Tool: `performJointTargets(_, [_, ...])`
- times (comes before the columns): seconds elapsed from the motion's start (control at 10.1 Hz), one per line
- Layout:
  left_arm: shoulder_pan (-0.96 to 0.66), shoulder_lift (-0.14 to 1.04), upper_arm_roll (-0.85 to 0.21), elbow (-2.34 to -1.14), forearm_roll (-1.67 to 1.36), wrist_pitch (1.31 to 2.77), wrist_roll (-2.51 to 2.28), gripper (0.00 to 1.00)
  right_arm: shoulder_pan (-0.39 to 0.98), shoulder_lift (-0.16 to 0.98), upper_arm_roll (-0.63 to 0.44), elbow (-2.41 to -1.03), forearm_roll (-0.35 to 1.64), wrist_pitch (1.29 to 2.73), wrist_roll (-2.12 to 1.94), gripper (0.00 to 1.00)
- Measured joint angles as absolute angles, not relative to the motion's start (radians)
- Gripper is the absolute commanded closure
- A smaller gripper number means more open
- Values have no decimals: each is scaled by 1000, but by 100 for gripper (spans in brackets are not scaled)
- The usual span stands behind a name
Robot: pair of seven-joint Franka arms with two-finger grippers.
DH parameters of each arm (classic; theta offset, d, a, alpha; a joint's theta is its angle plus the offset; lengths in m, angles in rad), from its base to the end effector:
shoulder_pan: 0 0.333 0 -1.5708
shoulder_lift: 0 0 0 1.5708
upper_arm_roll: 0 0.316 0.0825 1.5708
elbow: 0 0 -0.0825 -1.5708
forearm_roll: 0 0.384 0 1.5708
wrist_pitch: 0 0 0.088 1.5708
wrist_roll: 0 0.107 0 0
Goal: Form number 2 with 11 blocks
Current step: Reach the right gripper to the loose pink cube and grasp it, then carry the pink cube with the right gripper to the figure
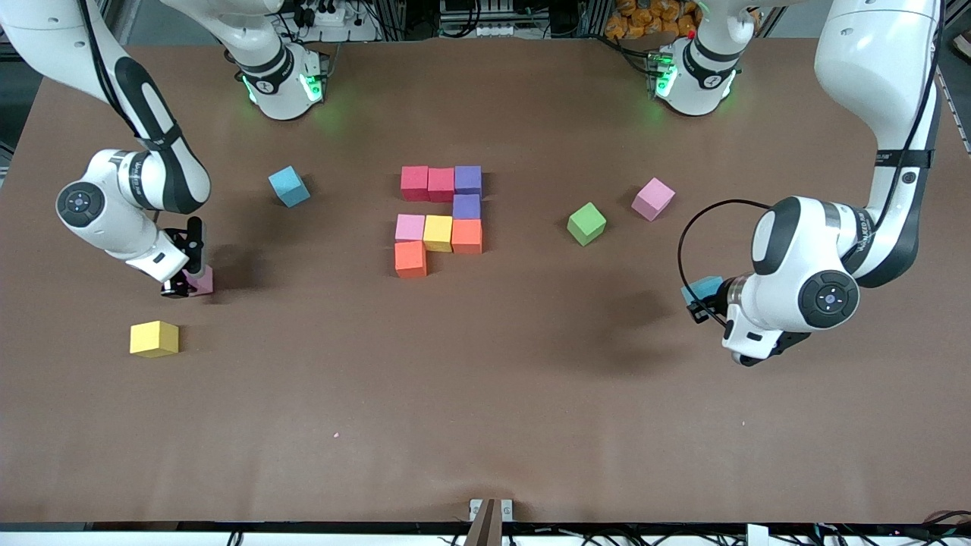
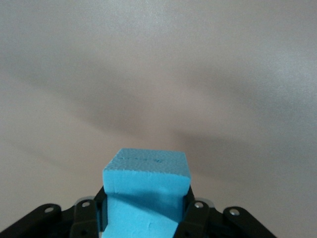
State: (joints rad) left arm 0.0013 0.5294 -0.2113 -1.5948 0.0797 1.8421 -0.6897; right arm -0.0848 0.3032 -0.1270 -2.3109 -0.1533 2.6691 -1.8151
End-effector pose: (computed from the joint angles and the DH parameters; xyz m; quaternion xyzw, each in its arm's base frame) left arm 0.6459 -0.1146 0.3112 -0.9645 -0.2266 0.1288 0.0423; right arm 0.5202 -0.1085 0.2186 0.6418 0.7644 -0.0326 0.0527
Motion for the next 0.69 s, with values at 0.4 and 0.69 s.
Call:
performJointTargets(0.4, [1, 531, -211, -1595, 80, 1843, -690, 82, -10, 235, -4, -2203, -120, 2513, -1424, 74])
performJointTargets(0.69, [1, 532, -211, -1595, 80, 1844, -690, 82, 154, 239, 7, -2152, -119, 2472, -989, 75])
